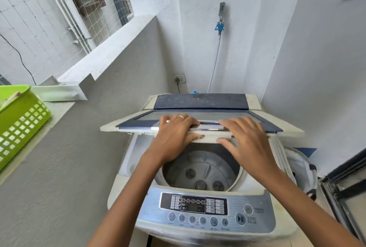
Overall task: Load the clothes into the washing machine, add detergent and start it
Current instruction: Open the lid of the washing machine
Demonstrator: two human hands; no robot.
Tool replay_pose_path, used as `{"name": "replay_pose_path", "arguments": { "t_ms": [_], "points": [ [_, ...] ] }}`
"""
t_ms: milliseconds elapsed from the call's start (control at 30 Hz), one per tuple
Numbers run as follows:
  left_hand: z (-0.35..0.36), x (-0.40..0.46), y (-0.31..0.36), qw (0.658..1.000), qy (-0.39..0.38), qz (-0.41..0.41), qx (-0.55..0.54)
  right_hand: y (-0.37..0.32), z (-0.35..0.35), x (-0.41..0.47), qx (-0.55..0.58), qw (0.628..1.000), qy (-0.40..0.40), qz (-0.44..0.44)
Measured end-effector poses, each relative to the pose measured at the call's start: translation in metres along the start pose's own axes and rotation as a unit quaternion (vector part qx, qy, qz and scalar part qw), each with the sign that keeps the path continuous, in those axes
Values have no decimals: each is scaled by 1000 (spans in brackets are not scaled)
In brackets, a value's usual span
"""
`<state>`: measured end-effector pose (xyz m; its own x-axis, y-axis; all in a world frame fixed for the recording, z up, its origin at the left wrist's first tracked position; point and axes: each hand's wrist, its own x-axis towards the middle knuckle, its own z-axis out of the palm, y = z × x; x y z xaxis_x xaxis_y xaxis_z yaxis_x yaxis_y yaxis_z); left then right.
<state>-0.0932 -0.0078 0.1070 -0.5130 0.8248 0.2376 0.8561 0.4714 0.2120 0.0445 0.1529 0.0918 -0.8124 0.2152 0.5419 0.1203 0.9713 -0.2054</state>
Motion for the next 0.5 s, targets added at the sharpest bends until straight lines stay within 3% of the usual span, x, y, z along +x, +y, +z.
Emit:
{"name": "replay_pose_path", "arguments": {
  "t_ms": [133,300,500],
  "points": [
    [-34,47,-9,1000,5,13,14,15,0,12,-86,994,73,-14],
    [-61,100,-24,1000,-13,17,23,33,1,56,-89,990,110,-20],
    [-58,135,-30,989,127,-49,63,54,1,111,-107,988,107,-14]
  ]
}}
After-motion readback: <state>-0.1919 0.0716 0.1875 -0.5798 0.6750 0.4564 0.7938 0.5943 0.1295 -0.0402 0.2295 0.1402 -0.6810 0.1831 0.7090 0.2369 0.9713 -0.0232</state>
